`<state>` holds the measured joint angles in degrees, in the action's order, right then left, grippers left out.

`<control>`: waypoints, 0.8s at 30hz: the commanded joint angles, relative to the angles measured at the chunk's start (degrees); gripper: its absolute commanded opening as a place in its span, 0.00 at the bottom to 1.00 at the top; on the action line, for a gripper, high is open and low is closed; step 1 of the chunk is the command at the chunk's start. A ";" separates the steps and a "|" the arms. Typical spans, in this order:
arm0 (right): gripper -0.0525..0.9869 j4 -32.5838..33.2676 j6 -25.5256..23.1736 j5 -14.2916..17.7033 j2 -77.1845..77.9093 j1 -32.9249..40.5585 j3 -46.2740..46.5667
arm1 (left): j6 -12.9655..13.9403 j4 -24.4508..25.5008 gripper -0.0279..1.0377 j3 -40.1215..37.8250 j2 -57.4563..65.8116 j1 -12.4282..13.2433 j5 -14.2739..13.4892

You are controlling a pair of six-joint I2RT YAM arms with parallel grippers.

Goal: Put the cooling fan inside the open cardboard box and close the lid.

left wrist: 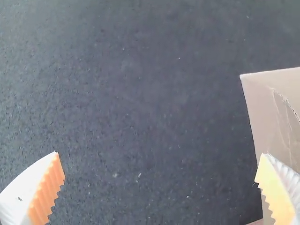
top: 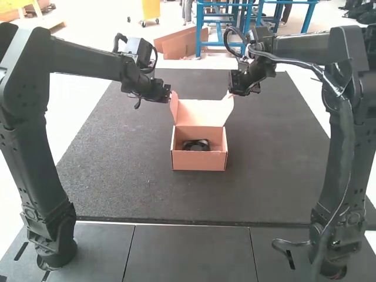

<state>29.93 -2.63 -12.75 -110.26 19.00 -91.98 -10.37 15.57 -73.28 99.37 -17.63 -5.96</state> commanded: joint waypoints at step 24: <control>0.03 6.81 0.00 -2.89 6.37 2.09 3.57 | 0.18 10.97 0.94 -6.62 -1.37 -4.17 0.24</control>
<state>35.48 -2.63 -13.56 -106.28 20.01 -90.43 -10.37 26.00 -78.00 99.37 -21.39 -5.98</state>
